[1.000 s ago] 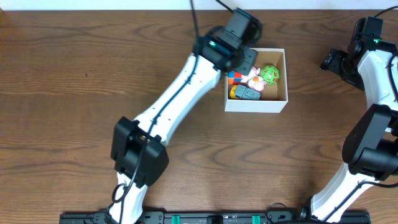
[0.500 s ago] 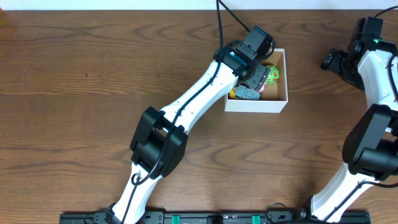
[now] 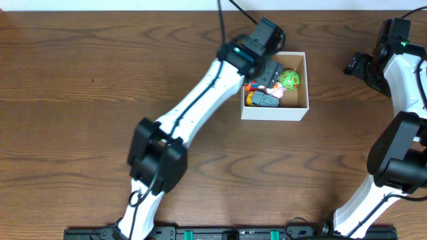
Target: Pack container
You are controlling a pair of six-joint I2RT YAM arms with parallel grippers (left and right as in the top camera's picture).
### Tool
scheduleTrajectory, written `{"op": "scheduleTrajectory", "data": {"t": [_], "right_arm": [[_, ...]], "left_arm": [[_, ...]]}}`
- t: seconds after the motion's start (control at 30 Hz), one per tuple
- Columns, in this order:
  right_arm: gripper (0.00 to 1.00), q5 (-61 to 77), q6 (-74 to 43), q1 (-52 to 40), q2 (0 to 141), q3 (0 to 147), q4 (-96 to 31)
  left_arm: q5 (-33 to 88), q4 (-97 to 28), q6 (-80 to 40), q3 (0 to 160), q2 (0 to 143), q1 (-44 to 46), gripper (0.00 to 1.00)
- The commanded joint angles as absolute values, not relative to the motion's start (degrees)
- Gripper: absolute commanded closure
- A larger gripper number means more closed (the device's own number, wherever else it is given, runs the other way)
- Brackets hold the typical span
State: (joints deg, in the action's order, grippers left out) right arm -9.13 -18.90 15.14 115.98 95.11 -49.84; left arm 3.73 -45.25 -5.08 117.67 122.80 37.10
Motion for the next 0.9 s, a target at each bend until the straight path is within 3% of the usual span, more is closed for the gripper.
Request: {"op": "scheduleTrajectory", "data": {"t": [0.0,0.6,0.87], "right_arm": [[0.01,-10.1,-19.7,15.6,116.2,95.1,-49.7],[0.01,-10.1,-19.7,15.6,116.2,95.1,-49.7],[0.01,-10.1,-19.7,15.6,116.2,95.1,-49.7]], "left_arm": [[3.4,-46.3,-5.0,118.1,118.3,34.5,0.18],[-3.6,-64.0,-5.1,117.9,114.2,19.5,0.19],[-3.7,-72.6,-6.3,116.6,107.6,16.1,0.13]]}}
